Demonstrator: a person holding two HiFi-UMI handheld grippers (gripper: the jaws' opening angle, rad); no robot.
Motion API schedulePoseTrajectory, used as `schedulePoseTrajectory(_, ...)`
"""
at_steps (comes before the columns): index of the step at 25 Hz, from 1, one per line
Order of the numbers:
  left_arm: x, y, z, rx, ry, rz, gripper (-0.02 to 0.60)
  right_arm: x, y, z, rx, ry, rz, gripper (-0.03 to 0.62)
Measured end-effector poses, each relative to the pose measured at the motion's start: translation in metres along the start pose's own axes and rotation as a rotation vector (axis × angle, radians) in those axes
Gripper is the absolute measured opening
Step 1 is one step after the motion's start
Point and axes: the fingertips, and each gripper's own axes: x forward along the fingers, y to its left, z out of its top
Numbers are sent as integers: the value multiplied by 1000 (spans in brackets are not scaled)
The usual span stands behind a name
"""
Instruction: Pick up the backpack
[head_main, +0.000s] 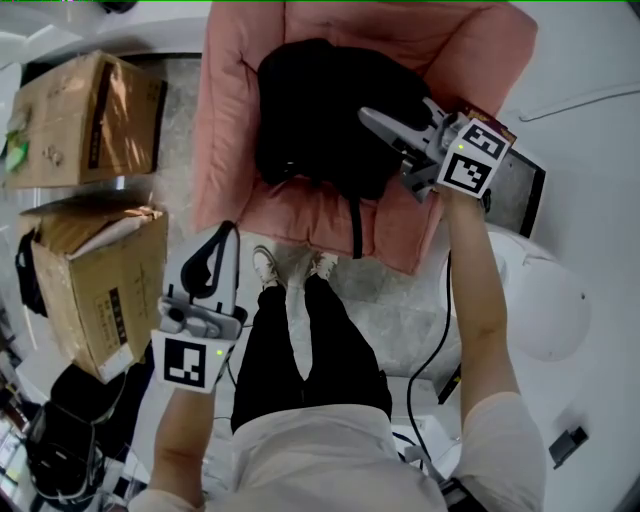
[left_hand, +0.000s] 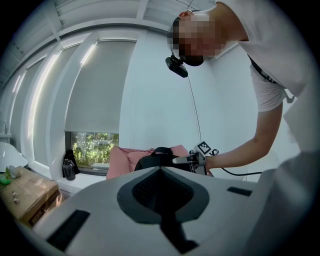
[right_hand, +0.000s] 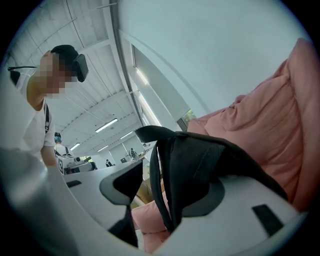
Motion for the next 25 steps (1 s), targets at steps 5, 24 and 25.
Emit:
schedulePoseTrajectory(5, -3, 2, -5, -2, 14, 1, 11, 8, -10, 1, 19, -17, -27, 206)
schedulePoseTrajectory(24, -5, 0, -11, -13, 22, 7, 11, 29, -1, -2, -25, -12, 56, 159)
schedulePoseTrajectory(25, -5, 0, -11, -14, 23, 6, 11, 35, -8, -9, -84, 38, -1, 146)
